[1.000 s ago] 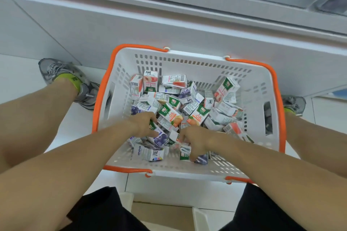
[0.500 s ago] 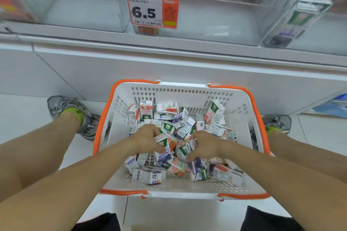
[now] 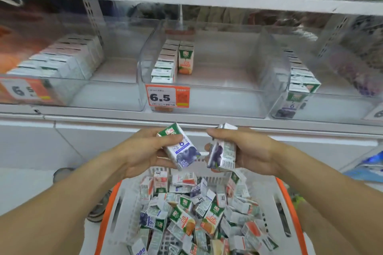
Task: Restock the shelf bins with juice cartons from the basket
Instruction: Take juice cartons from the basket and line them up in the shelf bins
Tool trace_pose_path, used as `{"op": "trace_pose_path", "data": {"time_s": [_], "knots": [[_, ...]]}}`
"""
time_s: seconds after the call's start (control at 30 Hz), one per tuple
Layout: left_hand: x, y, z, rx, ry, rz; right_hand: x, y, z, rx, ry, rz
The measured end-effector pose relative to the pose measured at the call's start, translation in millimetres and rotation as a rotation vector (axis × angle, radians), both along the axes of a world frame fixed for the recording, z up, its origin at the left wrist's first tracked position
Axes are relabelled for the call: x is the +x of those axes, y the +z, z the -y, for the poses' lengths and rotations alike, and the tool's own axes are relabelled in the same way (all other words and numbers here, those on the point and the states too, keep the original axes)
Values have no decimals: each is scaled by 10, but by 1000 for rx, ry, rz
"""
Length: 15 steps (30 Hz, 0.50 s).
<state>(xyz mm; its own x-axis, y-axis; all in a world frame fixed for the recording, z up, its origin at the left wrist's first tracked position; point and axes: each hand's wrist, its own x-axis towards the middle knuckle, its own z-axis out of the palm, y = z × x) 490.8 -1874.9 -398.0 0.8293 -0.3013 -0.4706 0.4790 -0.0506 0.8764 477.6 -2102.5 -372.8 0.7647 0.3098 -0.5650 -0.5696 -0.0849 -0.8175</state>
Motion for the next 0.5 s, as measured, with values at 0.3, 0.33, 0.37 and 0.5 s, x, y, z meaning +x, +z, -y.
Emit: {"op": "trace_pose_path", "data": {"time_s": [0.3, 0.33, 0.37, 0.5], "knots": [[22, 59, 102, 148, -102, 64, 94, -37, 57, -53, 284, 66], [17, 72, 112, 152, -112, 75, 86, -27, 51, -83, 258, 110], [10, 89, 124, 150, -117, 82, 85, -26, 34, -116, 203, 160], [-19, 122, 187, 65, -172, 27, 22, -61, -83, -325, 77, 414]]}}
